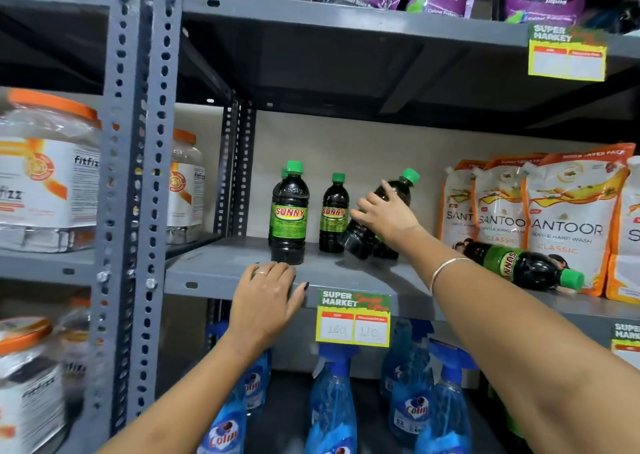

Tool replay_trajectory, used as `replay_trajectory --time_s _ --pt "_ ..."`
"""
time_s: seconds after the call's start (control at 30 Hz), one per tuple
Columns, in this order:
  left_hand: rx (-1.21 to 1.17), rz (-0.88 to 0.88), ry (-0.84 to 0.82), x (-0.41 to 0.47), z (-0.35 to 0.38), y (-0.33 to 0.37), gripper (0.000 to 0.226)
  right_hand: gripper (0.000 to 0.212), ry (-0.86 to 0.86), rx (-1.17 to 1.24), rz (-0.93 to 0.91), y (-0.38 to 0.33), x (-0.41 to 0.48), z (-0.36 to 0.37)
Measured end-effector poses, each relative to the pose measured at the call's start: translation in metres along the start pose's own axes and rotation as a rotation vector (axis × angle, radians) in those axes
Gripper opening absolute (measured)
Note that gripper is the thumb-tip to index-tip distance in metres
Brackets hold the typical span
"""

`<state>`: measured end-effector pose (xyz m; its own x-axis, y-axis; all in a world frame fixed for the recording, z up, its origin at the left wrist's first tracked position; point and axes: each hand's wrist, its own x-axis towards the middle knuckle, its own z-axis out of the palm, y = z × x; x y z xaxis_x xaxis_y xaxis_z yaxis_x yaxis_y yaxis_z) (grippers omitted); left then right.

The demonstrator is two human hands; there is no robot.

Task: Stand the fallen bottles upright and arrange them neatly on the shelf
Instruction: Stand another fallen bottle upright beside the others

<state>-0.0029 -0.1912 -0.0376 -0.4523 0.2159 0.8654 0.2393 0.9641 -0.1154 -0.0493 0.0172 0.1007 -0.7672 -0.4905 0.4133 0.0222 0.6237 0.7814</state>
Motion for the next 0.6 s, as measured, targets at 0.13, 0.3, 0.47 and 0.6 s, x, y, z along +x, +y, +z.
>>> replay_trajectory --time_s 0.13,0.3,0.47,0.6 --pt "-0.01 -0.03 0.029 -0.006 -0.003 -0.017 0.043 0.066 0.026 -0.092 -0.113 -0.015 0.015 -0.016" --pt "-0.027 -0.072 0.048 -0.01 -0.005 -0.036 0.041 0.066 0.02 -0.169 -0.209 -0.024 0.021 -0.028" --pt "0.008 -0.053 0.089 -0.012 0.001 -0.04 0.038 0.06 0.029 -0.21 -0.242 -0.032 0.021 -0.027" --pt "0.028 -0.042 0.104 -0.012 0.004 -0.042 0.038 0.062 0.021 -0.241 -0.243 -0.033 0.018 -0.027"
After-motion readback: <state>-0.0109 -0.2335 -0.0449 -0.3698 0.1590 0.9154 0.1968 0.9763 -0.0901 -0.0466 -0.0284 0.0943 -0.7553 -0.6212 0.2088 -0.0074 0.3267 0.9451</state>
